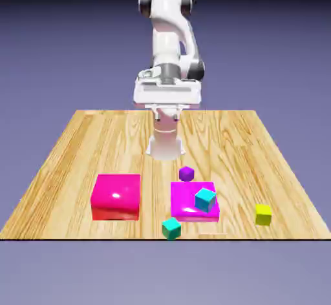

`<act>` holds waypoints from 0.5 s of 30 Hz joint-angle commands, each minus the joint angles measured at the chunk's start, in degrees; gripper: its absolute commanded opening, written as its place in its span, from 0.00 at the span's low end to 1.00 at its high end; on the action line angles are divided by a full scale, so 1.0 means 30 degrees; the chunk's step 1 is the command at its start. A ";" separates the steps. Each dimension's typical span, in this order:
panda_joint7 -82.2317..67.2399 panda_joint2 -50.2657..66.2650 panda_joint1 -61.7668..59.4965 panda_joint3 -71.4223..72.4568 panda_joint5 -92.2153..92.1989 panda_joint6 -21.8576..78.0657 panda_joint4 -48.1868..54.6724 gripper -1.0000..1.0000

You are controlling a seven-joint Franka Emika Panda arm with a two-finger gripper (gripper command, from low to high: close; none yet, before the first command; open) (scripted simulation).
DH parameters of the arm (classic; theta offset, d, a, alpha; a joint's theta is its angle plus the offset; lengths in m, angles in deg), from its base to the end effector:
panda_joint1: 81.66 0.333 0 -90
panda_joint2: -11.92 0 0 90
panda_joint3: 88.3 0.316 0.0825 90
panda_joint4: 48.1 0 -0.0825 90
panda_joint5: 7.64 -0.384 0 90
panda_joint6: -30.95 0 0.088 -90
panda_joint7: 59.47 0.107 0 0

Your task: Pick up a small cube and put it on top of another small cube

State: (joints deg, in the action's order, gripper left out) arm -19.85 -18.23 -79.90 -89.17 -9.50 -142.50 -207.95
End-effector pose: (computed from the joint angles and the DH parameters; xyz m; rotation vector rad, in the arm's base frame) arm 0.3983 0.0037 0.4494 -2.5151 0.9291 -0.9979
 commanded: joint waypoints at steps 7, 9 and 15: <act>-0.5486 0.4846 0.2082 -0.1697 -0.3593 0.1073 0.2235 0.50; -0.7054 0.6230 0.2677 -0.2181 -0.4619 0.1380 0.2873 0.50; -1.1755 1.0383 0.4461 -0.3636 -0.7699 0.2300 0.4788 0.50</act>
State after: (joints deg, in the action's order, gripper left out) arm -55.11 12.92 -66.51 -100.08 -32.59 -135.60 -193.58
